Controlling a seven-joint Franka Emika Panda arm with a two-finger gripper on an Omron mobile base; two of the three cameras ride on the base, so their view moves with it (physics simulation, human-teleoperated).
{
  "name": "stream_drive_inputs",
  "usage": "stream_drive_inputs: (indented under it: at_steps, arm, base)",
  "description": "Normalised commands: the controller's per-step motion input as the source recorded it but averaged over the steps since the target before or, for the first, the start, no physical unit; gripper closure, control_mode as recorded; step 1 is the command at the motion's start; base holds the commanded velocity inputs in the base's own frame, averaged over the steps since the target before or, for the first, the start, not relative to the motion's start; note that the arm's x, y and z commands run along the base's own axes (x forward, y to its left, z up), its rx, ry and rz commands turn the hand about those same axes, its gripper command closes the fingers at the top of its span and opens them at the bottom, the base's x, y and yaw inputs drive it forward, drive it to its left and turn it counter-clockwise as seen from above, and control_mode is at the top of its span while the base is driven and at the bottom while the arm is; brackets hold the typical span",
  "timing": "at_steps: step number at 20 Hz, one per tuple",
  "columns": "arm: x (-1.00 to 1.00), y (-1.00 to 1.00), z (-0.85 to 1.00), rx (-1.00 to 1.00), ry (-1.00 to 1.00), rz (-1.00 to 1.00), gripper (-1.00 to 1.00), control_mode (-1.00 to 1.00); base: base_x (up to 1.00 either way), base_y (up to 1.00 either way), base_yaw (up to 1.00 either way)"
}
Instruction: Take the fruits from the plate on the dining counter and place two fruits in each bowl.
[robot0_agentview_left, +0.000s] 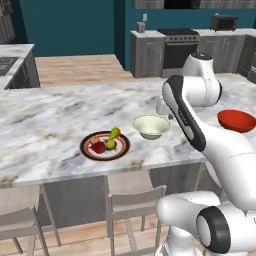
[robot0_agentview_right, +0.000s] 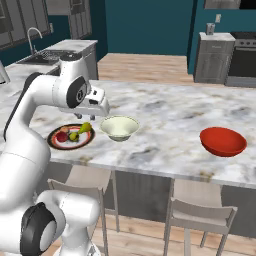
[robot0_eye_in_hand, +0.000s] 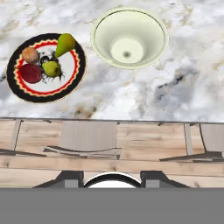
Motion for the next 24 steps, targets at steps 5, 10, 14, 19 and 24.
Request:
stream_drive_inputs:
  at_steps: [5, 10, 14, 19, 24]
  arm:
    - [0.0, 0.2, -0.19, 0.0, 0.05, 0.0, -1.0, -1.0]
    - [0.23, 0.81, -0.34, 0.0, 0.0, 0.0, -1.0, -1.0]
    - [0.42, 0.84, -0.29, 0.0, 0.02, 0.01, -1.0, -1.0]
    - [0.47, 0.46, -0.27, 0.0, 0.01, 0.01, -1.0, -1.0]
    - [0.43, 0.04, -0.31, 0.0, 0.0, 0.03, -1.0, -1.0]
  base:
    - [0.0, 0.0, 0.0]
    - [0.0, 0.0, 0.0]
    - [0.0, 0.0, 0.0]
    - [0.0, 0.0, 0.0]
    - [0.0, 0.0, 0.0]
